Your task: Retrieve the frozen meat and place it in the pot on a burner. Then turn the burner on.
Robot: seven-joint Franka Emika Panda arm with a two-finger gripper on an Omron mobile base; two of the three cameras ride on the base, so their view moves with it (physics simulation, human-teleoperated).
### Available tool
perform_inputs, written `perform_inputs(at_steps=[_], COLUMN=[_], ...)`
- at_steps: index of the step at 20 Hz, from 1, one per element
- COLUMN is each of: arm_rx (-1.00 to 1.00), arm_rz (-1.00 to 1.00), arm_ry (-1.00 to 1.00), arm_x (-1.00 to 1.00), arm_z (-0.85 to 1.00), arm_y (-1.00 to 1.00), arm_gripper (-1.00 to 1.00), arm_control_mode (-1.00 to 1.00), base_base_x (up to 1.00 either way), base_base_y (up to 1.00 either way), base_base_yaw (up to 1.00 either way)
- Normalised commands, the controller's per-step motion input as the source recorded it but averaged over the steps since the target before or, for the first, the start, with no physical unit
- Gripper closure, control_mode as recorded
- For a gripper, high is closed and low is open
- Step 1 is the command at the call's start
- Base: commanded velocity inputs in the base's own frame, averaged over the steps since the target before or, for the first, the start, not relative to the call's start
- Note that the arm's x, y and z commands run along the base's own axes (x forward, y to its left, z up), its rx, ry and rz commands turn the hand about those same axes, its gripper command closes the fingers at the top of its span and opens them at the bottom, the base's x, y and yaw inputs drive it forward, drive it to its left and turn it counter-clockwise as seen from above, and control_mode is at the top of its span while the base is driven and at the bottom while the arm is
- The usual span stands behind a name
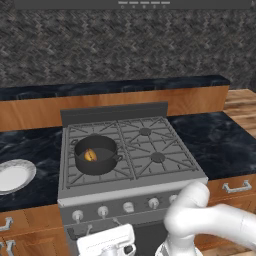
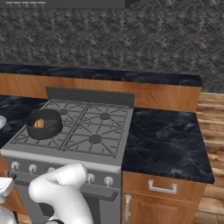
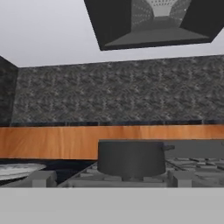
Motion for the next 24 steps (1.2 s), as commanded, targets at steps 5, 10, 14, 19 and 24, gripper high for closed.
perform_inputs(at_steps=[5,10,14,19,24], arm_rx=[0.04,0.02,0.05,0.02,0.00], arm_rz=[-0.01,-0.03,-0.03,-0.01,0.00], arm_ry=[0.09,0.12,0.06,0.00,0.00], arm_x=[0.17,0.12,0.23,0.26,0.14], arm_z=[-0.29,-0.32,-0.27,-0.06,-0.21], arm_y=[0.26,0.23,0.12,0.00,0.00], arm_gripper=[-1.00,-1.00,-1.00,-1.00,-1.00], arm_control_mode=[-1.00,-1.00,-1.00,-1.00,-1.00], base_base_x=[0.00,0.00,0.00,0.00,0.00], base_base_y=[0.00,0.00,0.00,0.00,0.00], base_base_yaw=[0.00,0.00,0.00,0.00,0.00])
